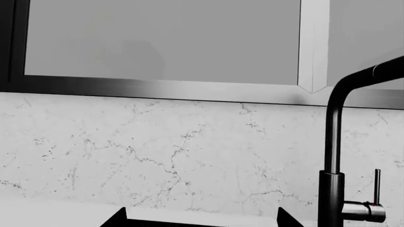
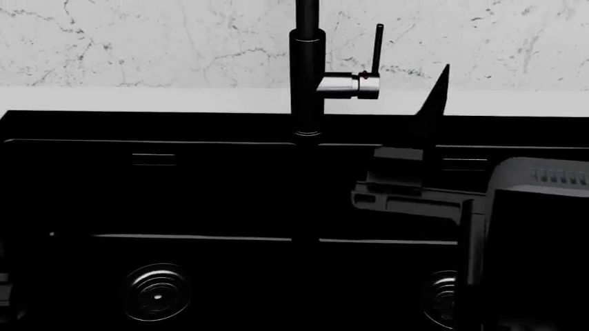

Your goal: Turn the sink spout to the right.

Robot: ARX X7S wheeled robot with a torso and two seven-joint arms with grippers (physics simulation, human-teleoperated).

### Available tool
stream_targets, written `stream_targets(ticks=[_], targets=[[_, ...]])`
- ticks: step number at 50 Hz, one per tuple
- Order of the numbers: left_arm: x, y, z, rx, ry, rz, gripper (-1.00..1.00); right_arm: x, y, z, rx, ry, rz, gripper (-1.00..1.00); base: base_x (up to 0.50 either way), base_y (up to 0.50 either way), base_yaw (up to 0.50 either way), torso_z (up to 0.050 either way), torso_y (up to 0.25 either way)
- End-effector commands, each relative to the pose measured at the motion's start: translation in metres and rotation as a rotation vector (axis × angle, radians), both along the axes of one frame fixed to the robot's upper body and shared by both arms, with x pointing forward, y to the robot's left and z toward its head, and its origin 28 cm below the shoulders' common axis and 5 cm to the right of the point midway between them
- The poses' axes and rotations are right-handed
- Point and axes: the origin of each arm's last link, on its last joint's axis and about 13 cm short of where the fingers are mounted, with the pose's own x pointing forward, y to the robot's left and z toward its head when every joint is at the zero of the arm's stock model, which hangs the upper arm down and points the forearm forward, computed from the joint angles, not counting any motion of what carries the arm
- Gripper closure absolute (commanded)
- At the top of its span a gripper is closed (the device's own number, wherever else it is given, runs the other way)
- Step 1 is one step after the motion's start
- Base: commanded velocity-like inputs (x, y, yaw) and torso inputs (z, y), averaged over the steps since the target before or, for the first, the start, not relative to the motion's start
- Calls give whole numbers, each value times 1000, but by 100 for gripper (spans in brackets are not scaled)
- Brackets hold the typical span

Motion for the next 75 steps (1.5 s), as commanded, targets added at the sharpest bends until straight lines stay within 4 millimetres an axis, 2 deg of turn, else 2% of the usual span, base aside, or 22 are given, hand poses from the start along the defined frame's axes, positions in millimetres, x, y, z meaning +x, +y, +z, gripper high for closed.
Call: stream_targets(ticks=[1, 6, 8, 16, 25, 36, 56, 75], targets=[[0, 0, 0, 2, 2, -1, -100, 0, 3, 6, -3, -11, 14, -100, 0, 0, 0, 0, 0], [0, 0, 0, 2, 2, -1, -100, 0, 3, 6, -3, -11, 14, -100, 0, 0, 0, 0, 0], [1, 1, 0, -18, 11, 0, -100, 1, 7, 8, -62, -10, 53, -100, 0, 0, 0, 0, 0], [1, 0, 0, -6, 17, 3, -100, 15, 21, 25, -27, -67, 109, -100, 0, 0, 0, 0, 0], [3, 0, -2, 3, 31, 9, -100, 23, 31, 35, -18, -99, 146, -100, 0, 0, 0, 0, 0], [4, 0, -3, 14, 43, 13, -100, 30, 40, 36, -12, -96, 178, -100, 0, 0, 0, 0, 0], [3, -2, -3, 21, 50, 5, -100, 54, 54, 31, 29, -73, 231, -100, 0, 0, 0, 0, 0], [4, -1, -4, 21, 57, 0, -100, 69, 70, 39, 48, -84, 285, -100, 0, 0, 0, 0, 0]])
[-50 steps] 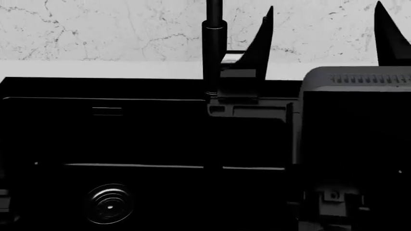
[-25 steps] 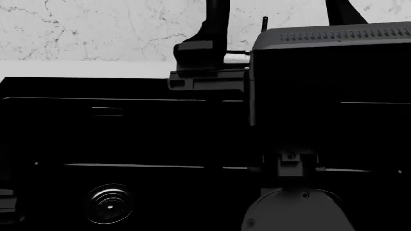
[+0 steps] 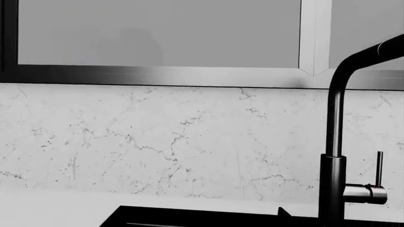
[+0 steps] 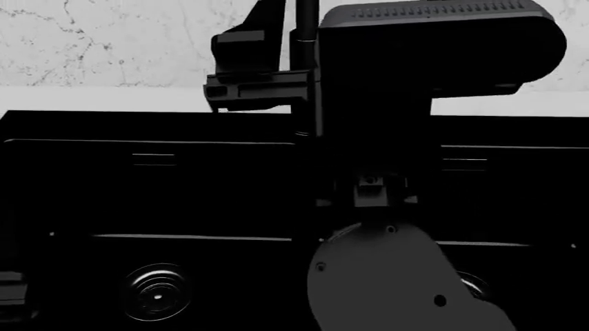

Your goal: Turn the sink spout to the right.

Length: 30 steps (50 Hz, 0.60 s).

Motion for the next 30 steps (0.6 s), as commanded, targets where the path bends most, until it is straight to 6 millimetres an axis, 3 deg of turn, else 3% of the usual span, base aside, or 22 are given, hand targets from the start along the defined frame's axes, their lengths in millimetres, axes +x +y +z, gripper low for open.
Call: stream_targets(ticks=[1, 30], targets=[[0, 0, 0, 1, 2, -2, -100, 9, 8, 2, 10, -3, 28, -100, 0, 0, 0, 0, 0], [1, 0, -1, 2, 5, -5, -100, 35, 13, 0, 45, 77, 22, -100, 0, 0, 0, 0, 0]])
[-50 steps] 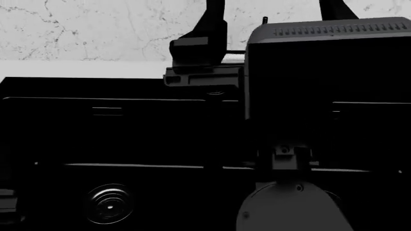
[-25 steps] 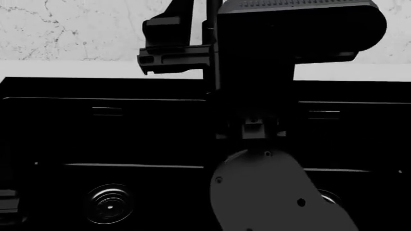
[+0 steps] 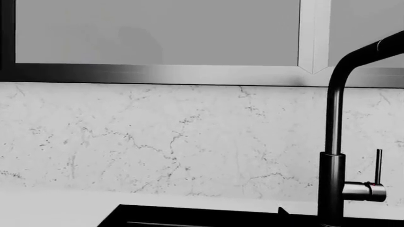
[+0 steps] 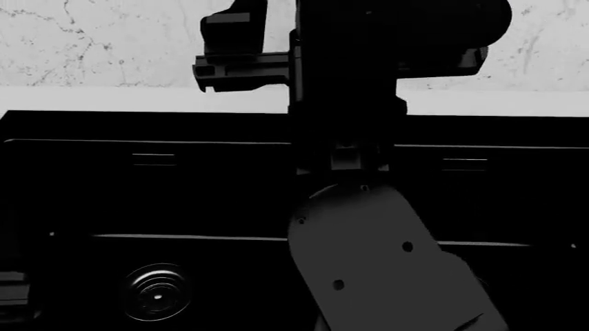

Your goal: Turn the sink spout to the right.

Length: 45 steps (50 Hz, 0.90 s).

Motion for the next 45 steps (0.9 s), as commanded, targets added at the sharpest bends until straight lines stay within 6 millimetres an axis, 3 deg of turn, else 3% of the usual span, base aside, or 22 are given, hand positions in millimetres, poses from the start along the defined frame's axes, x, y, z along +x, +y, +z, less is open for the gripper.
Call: stream_targets(ticks=[1, 15, 45], targets=[[0, 0, 0, 0, -1, -2, -100, 8, 2, 2, 18, 41, -8, -100, 0, 0, 0, 0, 0], [0, 0, 0, -2, 1, 2, -100, 25, 4, 6, 61, 71, 7, -100, 0, 0, 0, 0, 0], [0, 0, -1, 10, 2, 0, -100, 38, 13, 7, 54, 87, 43, -100, 0, 0, 0, 0, 0]])
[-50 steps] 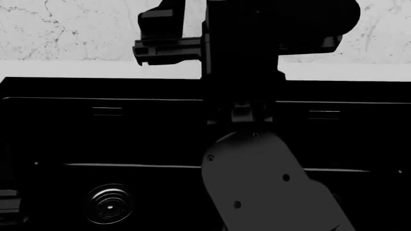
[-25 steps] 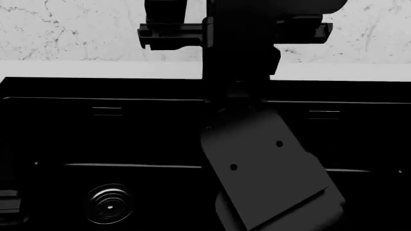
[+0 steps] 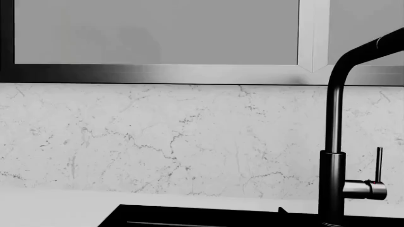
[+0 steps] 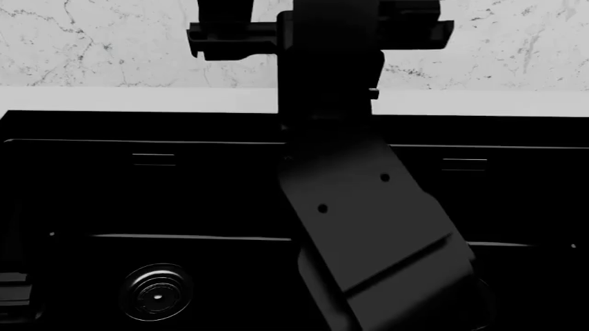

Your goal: Turn the sink spout to the right.

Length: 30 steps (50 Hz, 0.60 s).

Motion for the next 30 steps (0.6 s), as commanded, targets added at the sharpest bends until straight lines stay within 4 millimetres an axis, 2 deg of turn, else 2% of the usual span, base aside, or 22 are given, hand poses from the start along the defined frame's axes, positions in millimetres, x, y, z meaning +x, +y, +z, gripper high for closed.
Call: stream_targets(ticks=[1, 30], targets=[[0, 0, 0, 2, 0, -1, -100, 4, 1, -1, 2, 6, 4, -100, 0, 0, 0, 0, 0], [1, -1, -1, 9, 3, -2, -100, 35, 3, -3, -17, 52, -2, -100, 0, 0, 0, 0, 0]])
